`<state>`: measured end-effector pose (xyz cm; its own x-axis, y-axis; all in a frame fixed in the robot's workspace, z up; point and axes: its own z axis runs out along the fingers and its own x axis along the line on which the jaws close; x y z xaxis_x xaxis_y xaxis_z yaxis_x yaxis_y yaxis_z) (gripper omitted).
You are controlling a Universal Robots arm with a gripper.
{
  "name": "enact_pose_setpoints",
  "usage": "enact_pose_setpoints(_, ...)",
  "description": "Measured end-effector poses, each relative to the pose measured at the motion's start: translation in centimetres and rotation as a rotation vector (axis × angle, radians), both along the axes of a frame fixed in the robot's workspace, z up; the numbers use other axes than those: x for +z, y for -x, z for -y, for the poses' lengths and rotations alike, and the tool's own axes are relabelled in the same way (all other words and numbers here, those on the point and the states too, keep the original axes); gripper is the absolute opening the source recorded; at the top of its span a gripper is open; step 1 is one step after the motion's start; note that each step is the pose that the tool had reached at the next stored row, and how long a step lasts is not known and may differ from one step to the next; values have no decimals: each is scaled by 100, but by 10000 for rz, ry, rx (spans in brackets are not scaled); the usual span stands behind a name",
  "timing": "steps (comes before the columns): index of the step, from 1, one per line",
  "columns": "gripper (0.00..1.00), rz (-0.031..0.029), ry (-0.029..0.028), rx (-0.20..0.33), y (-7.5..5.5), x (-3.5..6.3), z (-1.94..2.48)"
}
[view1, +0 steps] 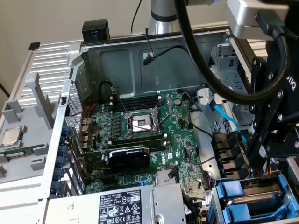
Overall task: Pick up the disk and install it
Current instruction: 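Insert the first disk wire, then insert the second disk wire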
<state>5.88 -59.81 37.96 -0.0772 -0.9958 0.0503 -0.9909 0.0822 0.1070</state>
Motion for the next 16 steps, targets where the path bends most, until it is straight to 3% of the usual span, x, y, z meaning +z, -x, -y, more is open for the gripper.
enact_pose_setpoints(2,16,4,0,0,2,0,1)
enact_pose_setpoints(7,16,152,-1,136,12,-1,56)
enact_pose_setpoints(16,16,180,0,299,32,-37,90)
